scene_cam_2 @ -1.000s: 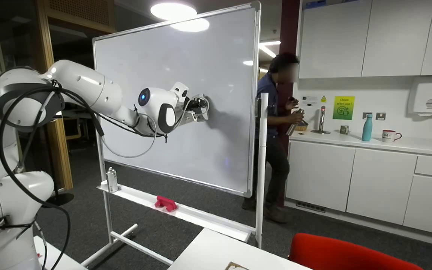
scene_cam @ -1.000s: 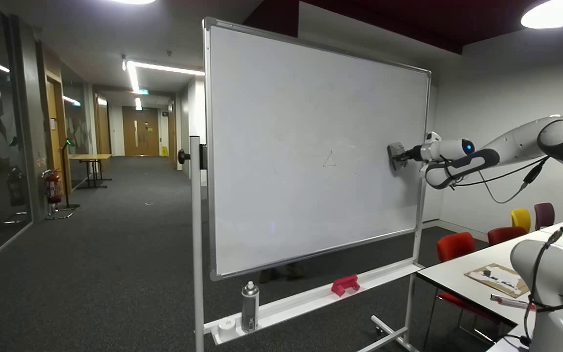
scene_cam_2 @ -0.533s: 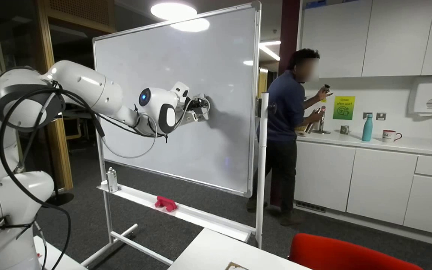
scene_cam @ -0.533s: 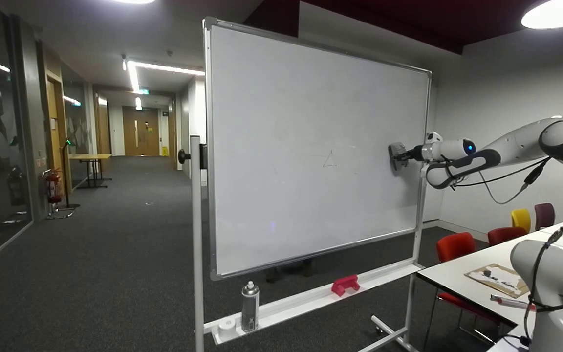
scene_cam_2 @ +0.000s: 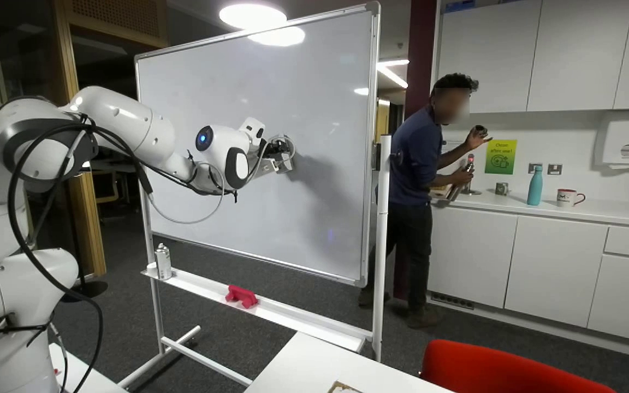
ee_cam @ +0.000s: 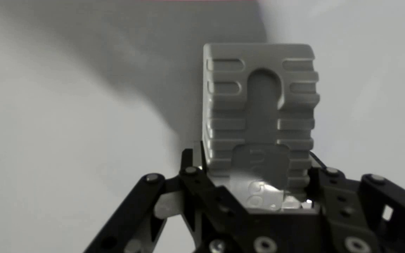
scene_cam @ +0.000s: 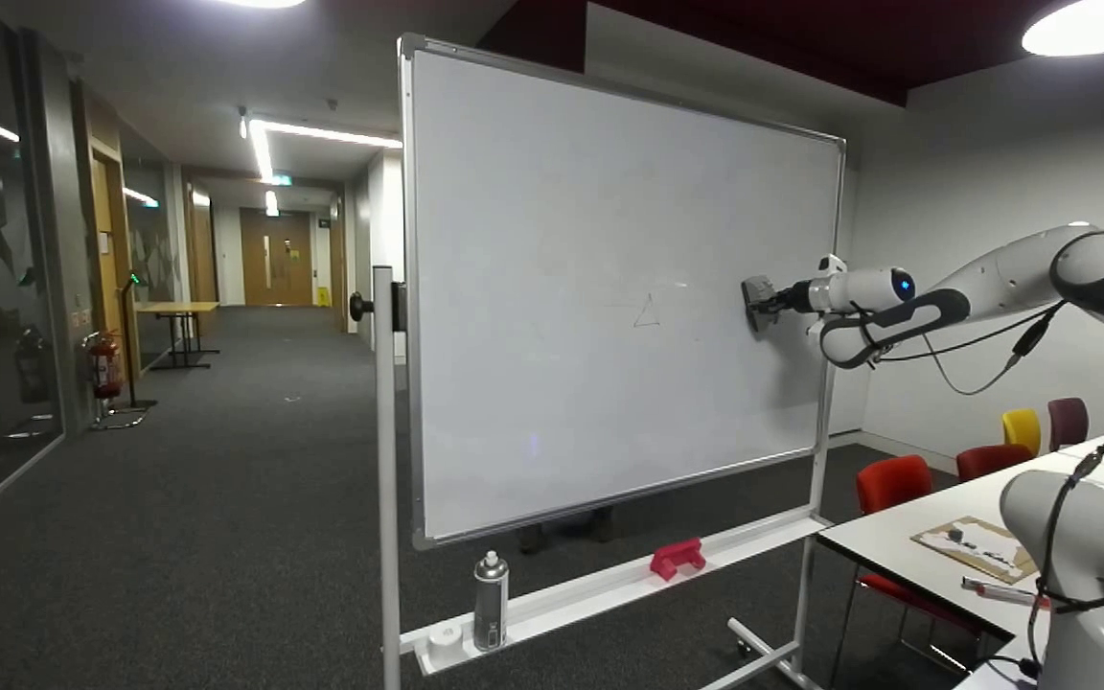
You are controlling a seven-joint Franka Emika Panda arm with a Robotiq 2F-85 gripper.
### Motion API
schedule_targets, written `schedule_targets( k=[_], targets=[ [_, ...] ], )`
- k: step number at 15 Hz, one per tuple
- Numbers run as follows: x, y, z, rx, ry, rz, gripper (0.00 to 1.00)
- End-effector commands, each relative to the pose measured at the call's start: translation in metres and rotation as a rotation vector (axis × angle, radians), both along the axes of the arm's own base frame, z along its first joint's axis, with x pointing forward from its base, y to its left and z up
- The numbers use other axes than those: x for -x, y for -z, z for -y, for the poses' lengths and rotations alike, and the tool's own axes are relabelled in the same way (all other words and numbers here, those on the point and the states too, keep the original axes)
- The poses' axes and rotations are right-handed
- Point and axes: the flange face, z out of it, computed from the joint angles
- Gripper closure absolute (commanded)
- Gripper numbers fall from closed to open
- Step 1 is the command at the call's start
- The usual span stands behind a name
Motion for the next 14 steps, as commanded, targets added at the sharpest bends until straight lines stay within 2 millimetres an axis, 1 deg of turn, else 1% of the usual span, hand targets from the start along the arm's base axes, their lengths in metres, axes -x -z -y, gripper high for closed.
schedule_targets(
  k=[1,2,3,8,9,12,14],
  targets=[
    [-0.002,0.0,-0.012,0.011,-0.015,-0.004,0.4],
    [-0.003,0.0,-0.02,0.022,-0.024,-0.01,0.4],
    [-0.003,0.0,-0.023,0.03,-0.027,-0.013,0.4],
    [-0.003,0.0,-0.024,0.034,-0.025,-0.015,0.4],
    [-0.003,0.0,-0.024,0.034,-0.025,-0.015,0.65],
    [-0.007,0.0,-0.042,0.059,-0.047,-0.021,0.65],
    [-0.011,0.003,-0.066,0.083,-0.074,-0.036,0.65]
  ],
)
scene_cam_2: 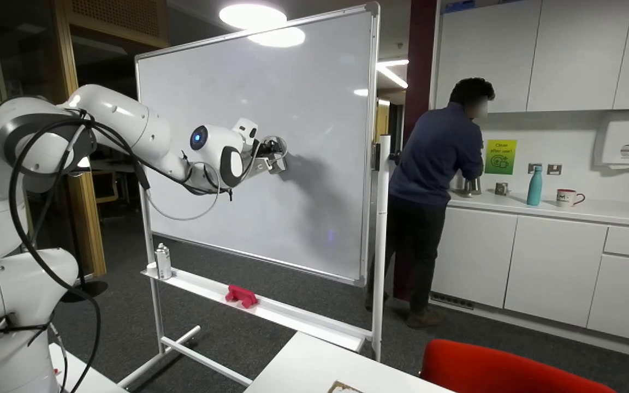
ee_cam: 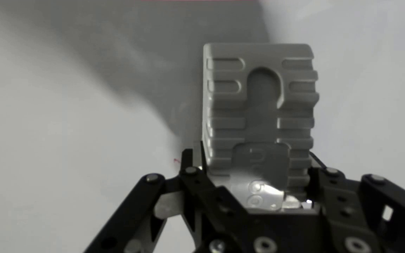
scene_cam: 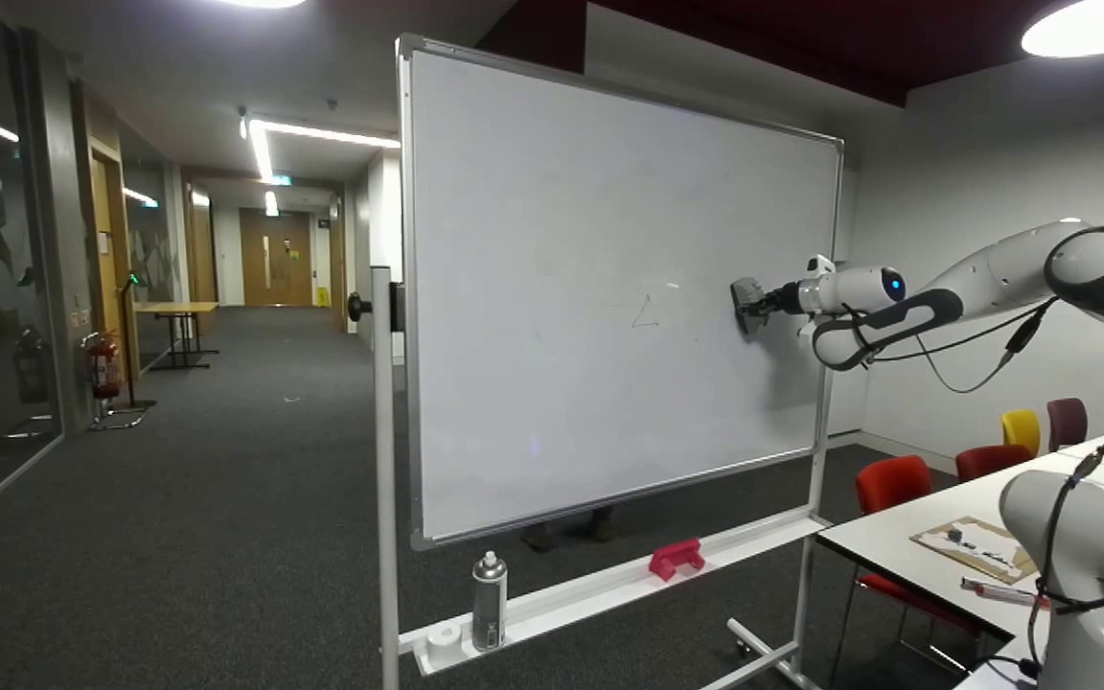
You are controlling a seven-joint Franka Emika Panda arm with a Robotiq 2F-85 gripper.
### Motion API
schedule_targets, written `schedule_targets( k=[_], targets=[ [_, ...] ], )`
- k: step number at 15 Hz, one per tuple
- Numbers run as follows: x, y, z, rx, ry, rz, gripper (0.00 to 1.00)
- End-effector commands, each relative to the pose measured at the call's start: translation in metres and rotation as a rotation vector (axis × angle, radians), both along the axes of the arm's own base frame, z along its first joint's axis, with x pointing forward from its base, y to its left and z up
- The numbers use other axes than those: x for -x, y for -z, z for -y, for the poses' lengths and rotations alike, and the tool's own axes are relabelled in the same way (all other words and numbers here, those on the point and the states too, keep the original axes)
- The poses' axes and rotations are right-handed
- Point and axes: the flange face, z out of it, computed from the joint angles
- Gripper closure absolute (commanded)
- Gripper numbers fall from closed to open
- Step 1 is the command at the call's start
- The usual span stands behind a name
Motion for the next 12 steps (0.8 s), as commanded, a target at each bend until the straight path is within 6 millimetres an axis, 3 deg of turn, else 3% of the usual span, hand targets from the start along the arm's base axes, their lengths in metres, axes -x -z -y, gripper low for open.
schedule_targets(
  k=[1,12],
  targets=[
    [-0.008,0.002,-0.047,0.062,-0.049,-0.024,0.65],
    [-0.009,0.037,-0.189,0.359,-0.208,-0.114,0.65]
  ],
)
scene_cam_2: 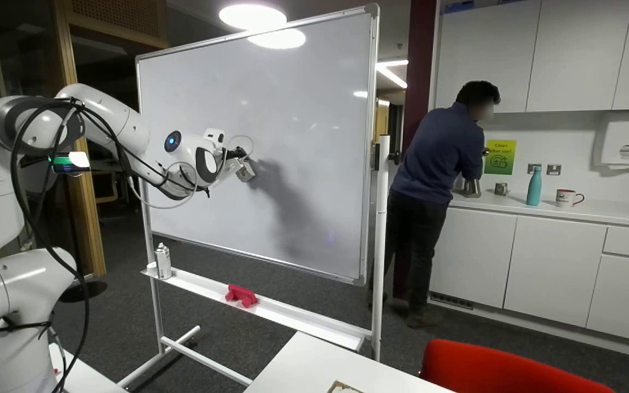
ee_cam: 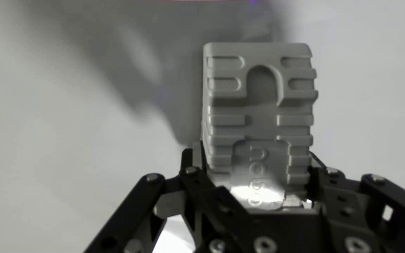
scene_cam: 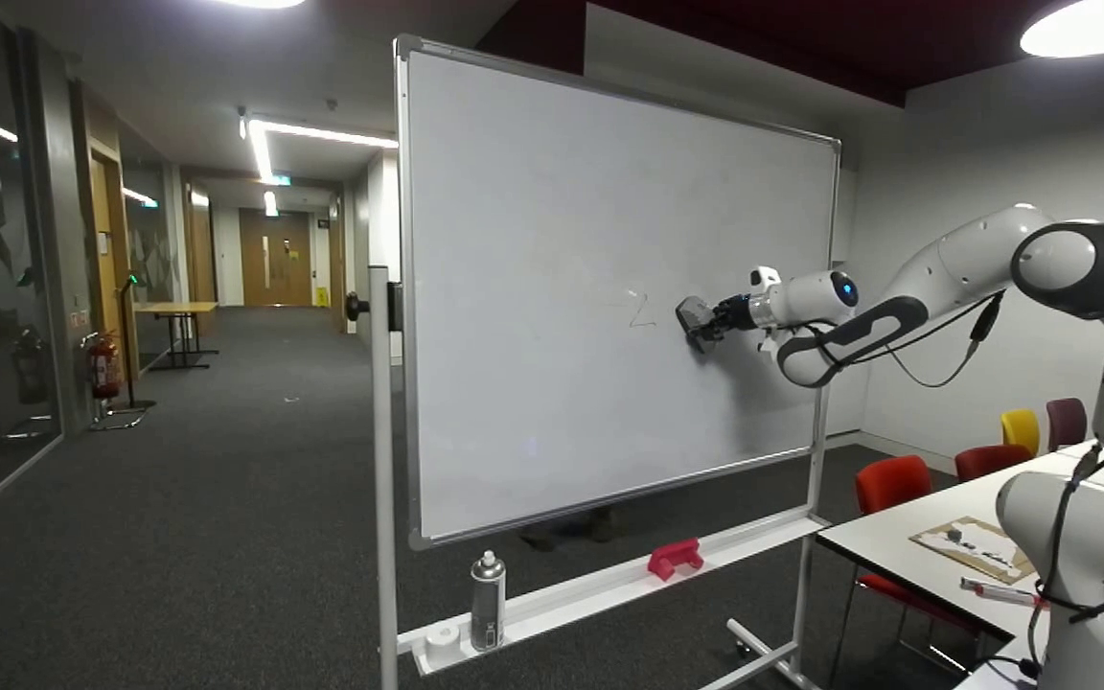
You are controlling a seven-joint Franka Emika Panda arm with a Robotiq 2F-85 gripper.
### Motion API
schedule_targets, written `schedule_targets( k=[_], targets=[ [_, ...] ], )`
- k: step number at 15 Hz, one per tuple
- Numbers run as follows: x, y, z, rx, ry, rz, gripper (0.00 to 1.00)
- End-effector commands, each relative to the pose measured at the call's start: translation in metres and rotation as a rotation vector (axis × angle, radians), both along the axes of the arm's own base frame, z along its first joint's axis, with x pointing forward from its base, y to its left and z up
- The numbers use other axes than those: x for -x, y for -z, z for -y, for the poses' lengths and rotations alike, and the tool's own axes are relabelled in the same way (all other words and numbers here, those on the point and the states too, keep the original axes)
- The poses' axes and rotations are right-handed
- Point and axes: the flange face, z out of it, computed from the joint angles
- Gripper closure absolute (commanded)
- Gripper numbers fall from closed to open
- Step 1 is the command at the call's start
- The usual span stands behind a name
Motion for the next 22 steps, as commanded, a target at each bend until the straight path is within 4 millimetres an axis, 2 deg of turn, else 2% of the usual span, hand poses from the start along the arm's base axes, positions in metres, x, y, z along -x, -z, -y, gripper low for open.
schedule_targets(
  k=[1,2,3,7,8,11,19,22],
  targets=[
    [0.004,0.015,-0.052,0.141,-0.064,-0.025,0.65],
    [0.002,0.009,-0.026,0.06,-0.034,-0.017,0.65],
    [0.003,0.012,-0.032,0.065,-0.039,-0.024,0.4],
    [0.003,0.013,-0.03,0.058,-0.038,-0.026,0.4],
    [0.003,0.013,-0.03,0.057,-0.039,-0.026,0.65],
    [0.002,0.007,-0.033,0.022,-0.045,-0.016,0.65],
    [0.002,-0.028,-0.101,0.004,-0.138,0.051,0.65],
    [0.003,-0.041,-0.118,-0.001,-0.17,0.077,0.65]
  ],
)
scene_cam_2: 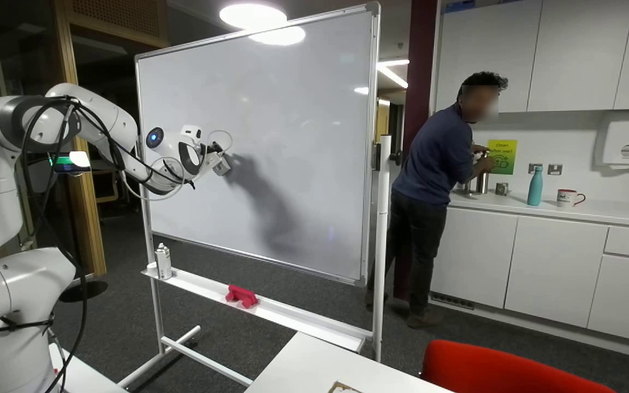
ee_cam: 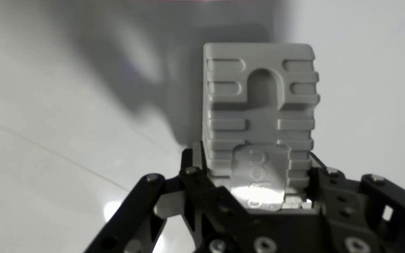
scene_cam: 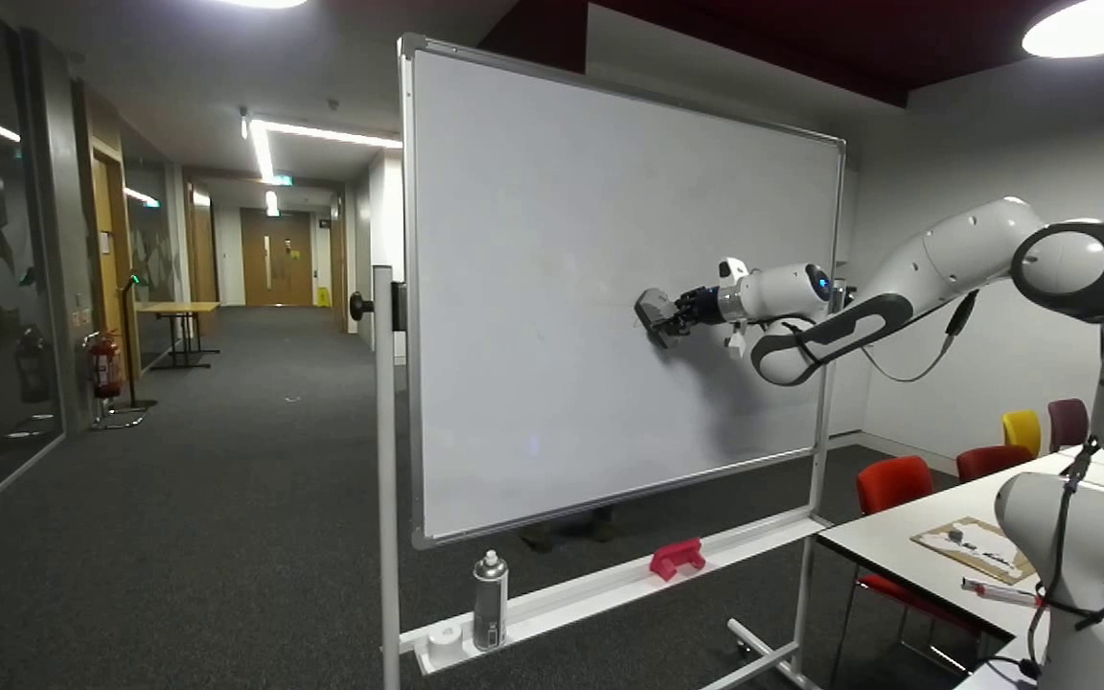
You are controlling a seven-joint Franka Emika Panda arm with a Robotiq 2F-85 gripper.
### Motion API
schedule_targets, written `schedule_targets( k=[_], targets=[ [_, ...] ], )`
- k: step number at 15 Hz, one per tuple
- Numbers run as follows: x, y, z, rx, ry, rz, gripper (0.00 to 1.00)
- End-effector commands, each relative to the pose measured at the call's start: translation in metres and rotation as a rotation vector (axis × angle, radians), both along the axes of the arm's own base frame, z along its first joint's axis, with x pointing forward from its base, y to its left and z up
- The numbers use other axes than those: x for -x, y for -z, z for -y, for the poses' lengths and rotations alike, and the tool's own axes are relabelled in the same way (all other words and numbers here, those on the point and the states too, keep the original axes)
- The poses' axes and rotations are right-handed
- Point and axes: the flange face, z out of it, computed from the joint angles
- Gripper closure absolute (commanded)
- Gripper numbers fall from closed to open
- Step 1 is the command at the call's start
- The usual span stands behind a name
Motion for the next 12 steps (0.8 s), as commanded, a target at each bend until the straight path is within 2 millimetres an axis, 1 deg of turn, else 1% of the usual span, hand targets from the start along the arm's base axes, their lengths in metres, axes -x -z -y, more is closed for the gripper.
schedule_targets(
  k=[1,2,3,8,9,10,12],
  targets=[
    [0.0,-0.028,-0.018,-0.016,-0.029,0.053,0.65],
    [-0.001,-0.03,-0.016,-0.022,-0.028,0.051,0.65],
    [0.001,-0.014,-0.017,-0.006,-0.027,0.027,0.4],
    [0.001,-0.017,-0.017,-0.01,-0.029,0.031,0.4],
    [0.001,-0.017,-0.018,-0.01,-0.029,0.031,0.65],
    [0.001,-0.017,-0.017,-0.012,-0.03,0.032,0.65],
    [0.002,-0.013,-0.025,0.005,-0.042,0.027,0.65]
  ],
)
